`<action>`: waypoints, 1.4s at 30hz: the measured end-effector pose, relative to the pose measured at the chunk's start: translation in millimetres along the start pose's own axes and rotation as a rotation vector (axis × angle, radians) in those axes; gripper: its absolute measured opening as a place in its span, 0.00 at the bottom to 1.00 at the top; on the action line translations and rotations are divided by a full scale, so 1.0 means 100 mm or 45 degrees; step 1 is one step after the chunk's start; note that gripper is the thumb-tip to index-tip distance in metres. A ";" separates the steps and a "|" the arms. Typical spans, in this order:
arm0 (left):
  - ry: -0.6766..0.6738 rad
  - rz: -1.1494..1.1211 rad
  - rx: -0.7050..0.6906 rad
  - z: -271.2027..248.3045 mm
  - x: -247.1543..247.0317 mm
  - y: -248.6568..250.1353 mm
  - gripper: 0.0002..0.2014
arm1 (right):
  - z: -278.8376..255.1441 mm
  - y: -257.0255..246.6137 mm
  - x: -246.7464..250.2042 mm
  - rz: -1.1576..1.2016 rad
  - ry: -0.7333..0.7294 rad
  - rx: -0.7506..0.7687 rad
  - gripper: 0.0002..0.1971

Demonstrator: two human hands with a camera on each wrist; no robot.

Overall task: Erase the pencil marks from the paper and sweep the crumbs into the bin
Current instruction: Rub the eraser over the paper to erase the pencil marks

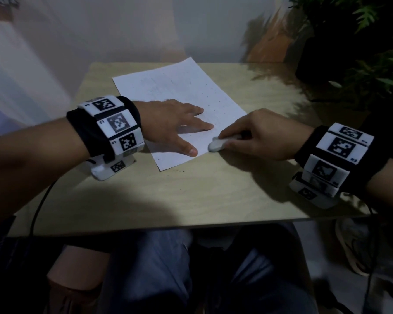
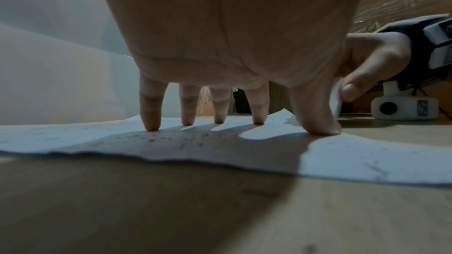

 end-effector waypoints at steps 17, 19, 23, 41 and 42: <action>0.001 -0.019 -0.002 0.04 -0.01 -0.04 0.47 | 0.09 -0.03 -0.03 -0.165 0.053 0.011 0.19; 0.003 -0.020 -0.001 0.03 -0.01 -0.03 0.47 | 0.06 -0.07 -0.04 -0.022 -0.021 0.008 0.21; -0.008 -0.025 0.007 0.03 -0.01 -0.04 0.47 | 0.09 0.15 0.06 -0.217 0.125 -0.196 0.23; 0.010 -0.017 -0.006 0.04 -0.02 -0.04 0.46 | -0.04 0.15 0.01 -0.197 0.081 -0.125 0.25; 0.009 -0.016 -0.005 0.04 -0.01 -0.04 0.47 | -0.03 0.22 0.05 -0.267 0.117 -0.191 0.25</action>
Point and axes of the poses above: each hand's wrist, its own z-axis towards the middle knuckle, its own x-axis out of the back of the hand, y = z × x, the point moved 5 cm from there along z, towards the middle knuckle, and after that the axes turned 2 degrees about -y, right-handed, at the moved point
